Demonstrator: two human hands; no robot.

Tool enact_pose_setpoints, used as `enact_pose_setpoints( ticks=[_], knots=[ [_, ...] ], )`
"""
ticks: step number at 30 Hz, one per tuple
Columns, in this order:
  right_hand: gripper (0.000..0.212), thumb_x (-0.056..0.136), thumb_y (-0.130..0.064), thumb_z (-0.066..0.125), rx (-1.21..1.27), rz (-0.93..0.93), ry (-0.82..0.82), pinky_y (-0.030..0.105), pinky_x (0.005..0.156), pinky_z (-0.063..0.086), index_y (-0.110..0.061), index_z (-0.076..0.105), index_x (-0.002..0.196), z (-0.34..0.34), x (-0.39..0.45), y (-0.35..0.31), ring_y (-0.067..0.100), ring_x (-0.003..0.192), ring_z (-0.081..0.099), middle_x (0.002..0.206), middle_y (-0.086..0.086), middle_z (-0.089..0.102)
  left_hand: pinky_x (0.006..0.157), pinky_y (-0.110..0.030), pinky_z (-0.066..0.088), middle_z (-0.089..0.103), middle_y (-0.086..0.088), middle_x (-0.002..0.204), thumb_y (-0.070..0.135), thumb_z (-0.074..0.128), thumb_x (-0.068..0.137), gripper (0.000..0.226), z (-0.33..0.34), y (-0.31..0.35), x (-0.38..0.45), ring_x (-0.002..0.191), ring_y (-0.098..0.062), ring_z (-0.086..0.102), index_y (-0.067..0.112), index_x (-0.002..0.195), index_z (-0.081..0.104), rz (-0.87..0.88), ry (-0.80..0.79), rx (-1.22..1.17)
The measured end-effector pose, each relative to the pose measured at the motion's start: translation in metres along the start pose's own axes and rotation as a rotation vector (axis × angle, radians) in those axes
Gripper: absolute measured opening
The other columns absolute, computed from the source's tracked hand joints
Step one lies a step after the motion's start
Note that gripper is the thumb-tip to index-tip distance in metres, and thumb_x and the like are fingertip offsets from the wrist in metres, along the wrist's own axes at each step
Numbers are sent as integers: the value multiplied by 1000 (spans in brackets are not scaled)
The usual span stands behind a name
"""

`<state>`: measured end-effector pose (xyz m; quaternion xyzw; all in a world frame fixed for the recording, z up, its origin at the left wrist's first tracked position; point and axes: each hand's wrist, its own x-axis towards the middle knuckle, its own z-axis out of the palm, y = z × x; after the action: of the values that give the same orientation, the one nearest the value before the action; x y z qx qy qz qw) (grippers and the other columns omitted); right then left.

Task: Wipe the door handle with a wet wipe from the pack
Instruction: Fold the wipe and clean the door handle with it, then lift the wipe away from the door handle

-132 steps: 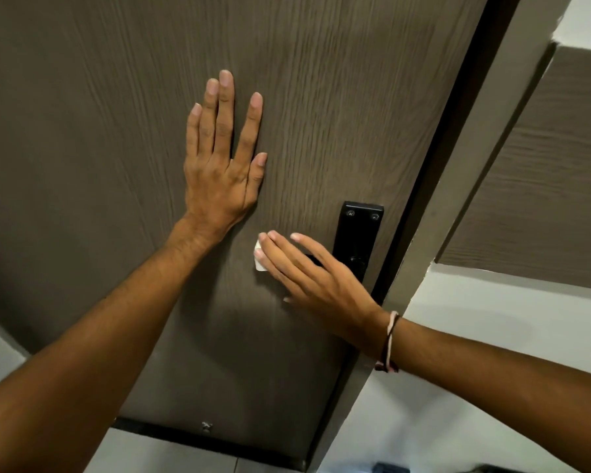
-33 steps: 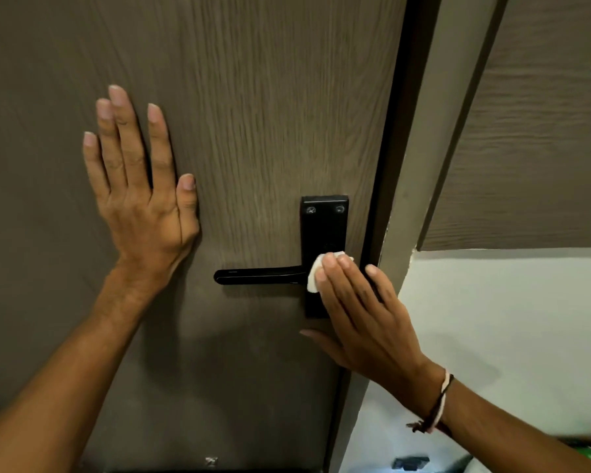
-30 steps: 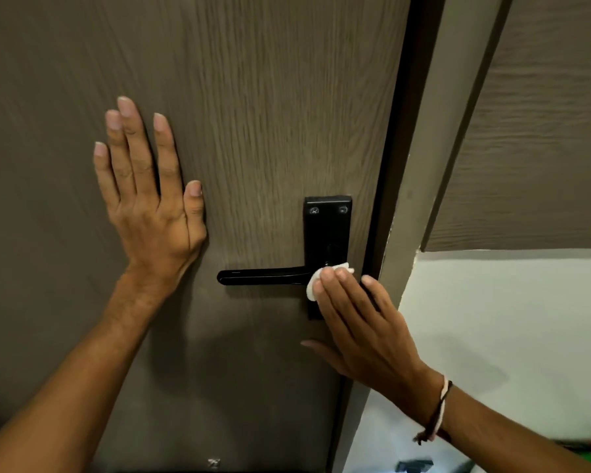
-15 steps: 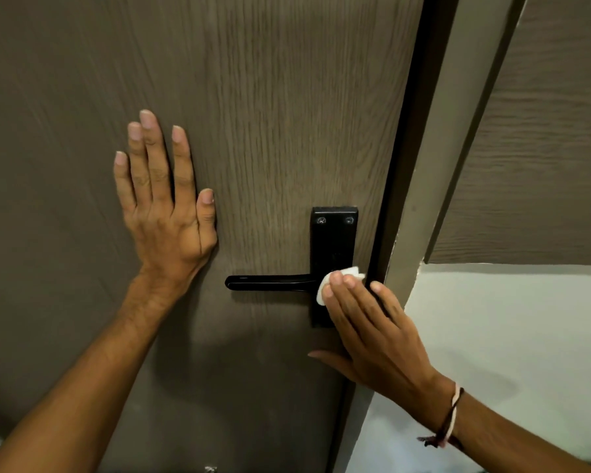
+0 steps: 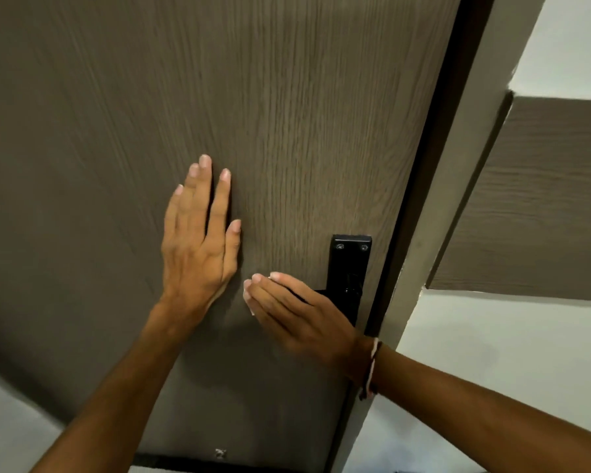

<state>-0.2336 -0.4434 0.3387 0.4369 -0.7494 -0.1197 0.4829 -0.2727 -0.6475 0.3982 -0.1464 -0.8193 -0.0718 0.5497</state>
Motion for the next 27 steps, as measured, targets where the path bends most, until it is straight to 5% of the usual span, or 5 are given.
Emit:
enact_pose_setpoints(
  ticks=[7, 10, 13, 20, 27],
  knots=[
    [34, 96, -2, 66, 793, 642, 101, 21, 121, 35, -15, 73, 126, -81, -12, -6, 11, 136, 56, 141, -1, 63, 103, -25, 51, 71, -7, 122, 41, 46, 102, 42, -102, 76, -30, 114, -18, 68, 15, 133, 59, -636, -108, -695],
    [31, 96, -6, 67, 1109, 1084, 223, 6, 94, 46, -30, 73, 115, -134, -59, 2, -5, 108, 65, 116, -11, 68, 101, -40, 59, 76, -8, 117, 36, 68, 87, 44, -119, 151, -42, 111, -24, 73, 15, 126, 67, -895, -337, -1073],
    [16, 96, -9, 70, 1455, 1476, 212, 16, 75, 58, -15, 80, 107, -180, -133, 25, 8, 88, 75, 99, 3, 80, 90, -35, 64, 79, -14, 110, 18, 84, 80, 43, -112, 255, -57, 104, -27, 75, 6, 120, 72, -994, -506, -1305],
    [9, 79, -17, 82, 1671, 1827, 326, 20, 67, 59, -25, 80, 85, -282, -382, 95, 11, 79, 76, 82, -3, 80, 68, -22, 63, 82, -10, 87, 18, 83, 68, 16, -59, 522, -102, 82, -20, 78, 16, 84, 84, -1272, -611, -1454],
    [15, 93, 8, 68, 1555, 2264, -140, 19, 66, 62, -7, 71, 90, -278, -642, 62, 12, 74, 70, 83, 6, 73, 63, -18, 62, 75, -16, 86, -4, 76, 86, 6, 17, 713, -267, 77, -19, 72, 1, 89, 78, -1625, -959, -1195]
  ],
)
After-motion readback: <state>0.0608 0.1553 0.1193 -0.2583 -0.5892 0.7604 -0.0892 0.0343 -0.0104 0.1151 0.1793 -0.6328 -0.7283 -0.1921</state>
